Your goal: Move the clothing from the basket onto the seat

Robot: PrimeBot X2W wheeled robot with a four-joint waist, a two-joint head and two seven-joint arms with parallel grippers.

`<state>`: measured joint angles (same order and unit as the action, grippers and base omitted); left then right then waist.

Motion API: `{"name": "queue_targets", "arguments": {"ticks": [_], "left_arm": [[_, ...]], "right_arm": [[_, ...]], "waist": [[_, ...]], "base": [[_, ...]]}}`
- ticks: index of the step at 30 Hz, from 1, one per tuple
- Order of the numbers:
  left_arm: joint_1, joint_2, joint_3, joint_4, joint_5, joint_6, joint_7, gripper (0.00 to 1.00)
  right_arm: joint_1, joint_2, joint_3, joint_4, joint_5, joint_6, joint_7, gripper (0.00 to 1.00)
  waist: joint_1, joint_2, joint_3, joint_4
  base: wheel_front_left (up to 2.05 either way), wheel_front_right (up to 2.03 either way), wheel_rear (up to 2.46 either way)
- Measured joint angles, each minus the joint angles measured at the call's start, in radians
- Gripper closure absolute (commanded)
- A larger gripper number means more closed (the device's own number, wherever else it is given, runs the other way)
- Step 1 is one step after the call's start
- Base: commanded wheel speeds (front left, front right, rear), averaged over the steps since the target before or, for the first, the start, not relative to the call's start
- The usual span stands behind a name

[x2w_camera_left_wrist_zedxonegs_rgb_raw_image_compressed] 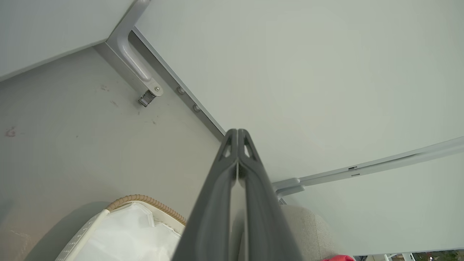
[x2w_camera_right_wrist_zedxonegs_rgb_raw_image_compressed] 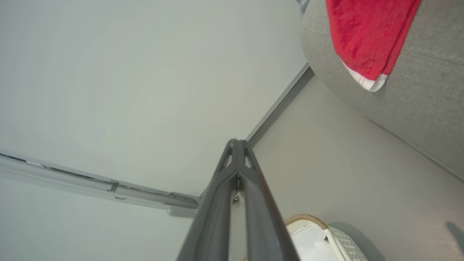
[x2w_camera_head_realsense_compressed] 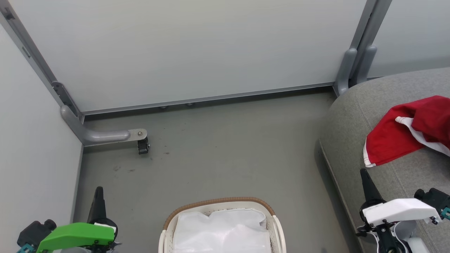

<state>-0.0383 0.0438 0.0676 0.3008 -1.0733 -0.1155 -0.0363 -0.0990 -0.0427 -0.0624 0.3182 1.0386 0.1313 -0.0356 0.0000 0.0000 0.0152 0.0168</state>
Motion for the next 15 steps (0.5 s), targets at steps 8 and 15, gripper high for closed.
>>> {"name": "queue_targets", "arguments": {"ticks": [8, 15], "left_arm": [[-0.01, 0.0, 0.006, -0.006, -0.078, -0.001, 0.02, 1.0], [-0.016, 0.001, 0.013, -0.012, -0.142, -0.003, 0.04, 1.0]], "right_arm": [[0.0, -0.001, -0.008, -0.01, 0.084, 0.0, 0.02, 1.0], [0.0, -0.001, -0.014, -0.019, 0.152, 0.0, 0.039, 1.0]], "waist": [[0.0, 0.0, -0.001, -0.002], [0.0, 0.0, -0.003, -0.004]], "base": [[0.0, 0.0, 0.0], [0.0, 0.0, 0.0]]}}
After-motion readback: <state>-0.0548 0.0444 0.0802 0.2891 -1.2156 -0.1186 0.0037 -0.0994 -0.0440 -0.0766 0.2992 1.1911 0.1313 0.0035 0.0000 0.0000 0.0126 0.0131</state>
